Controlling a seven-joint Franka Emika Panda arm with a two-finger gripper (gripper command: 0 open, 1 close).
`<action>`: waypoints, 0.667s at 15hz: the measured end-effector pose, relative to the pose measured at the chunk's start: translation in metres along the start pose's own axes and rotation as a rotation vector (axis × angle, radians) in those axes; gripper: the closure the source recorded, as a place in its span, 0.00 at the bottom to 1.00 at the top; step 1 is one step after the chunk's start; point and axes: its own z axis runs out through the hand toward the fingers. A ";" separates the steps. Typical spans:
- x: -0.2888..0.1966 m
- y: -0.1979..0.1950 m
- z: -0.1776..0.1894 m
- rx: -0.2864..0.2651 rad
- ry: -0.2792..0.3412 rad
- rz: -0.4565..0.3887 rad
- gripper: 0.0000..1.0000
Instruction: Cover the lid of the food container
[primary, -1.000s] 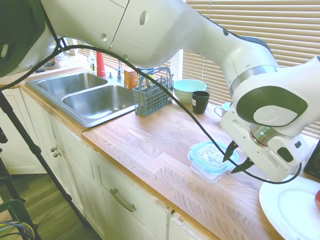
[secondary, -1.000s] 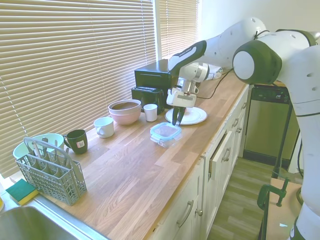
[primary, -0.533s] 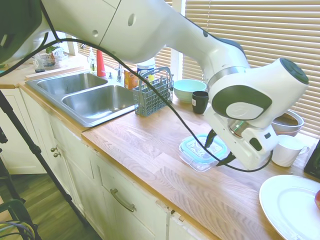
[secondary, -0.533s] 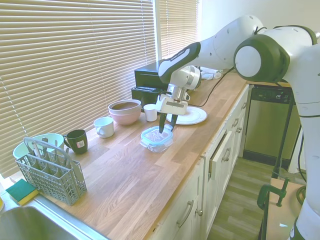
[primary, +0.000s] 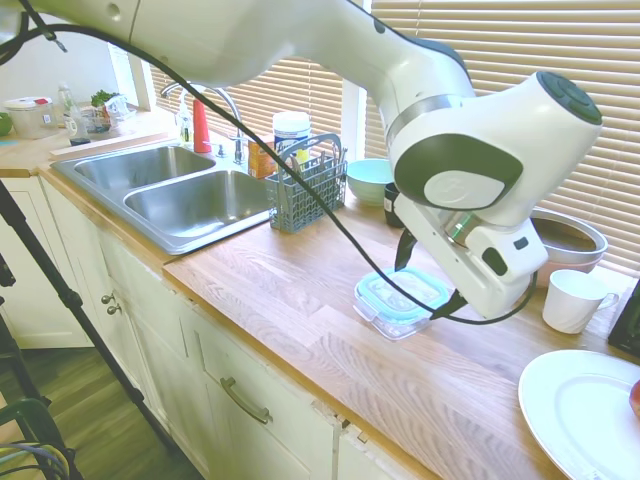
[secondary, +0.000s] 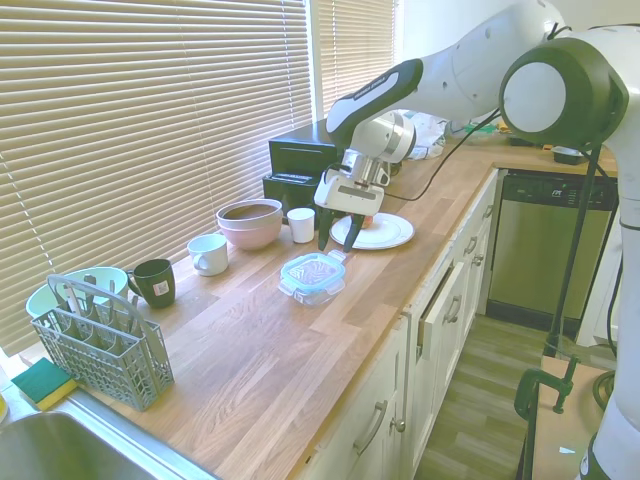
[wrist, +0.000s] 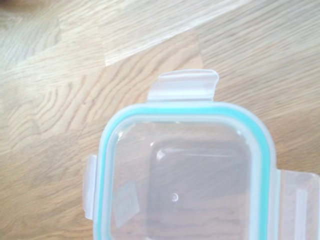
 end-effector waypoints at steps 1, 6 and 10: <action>-0.002 0.002 -0.003 -0.001 0.006 0.006 0.00; -0.034 0.001 -0.025 -0.011 0.076 -0.002 0.00; -0.105 -0.011 -0.048 -0.065 0.175 -0.043 0.00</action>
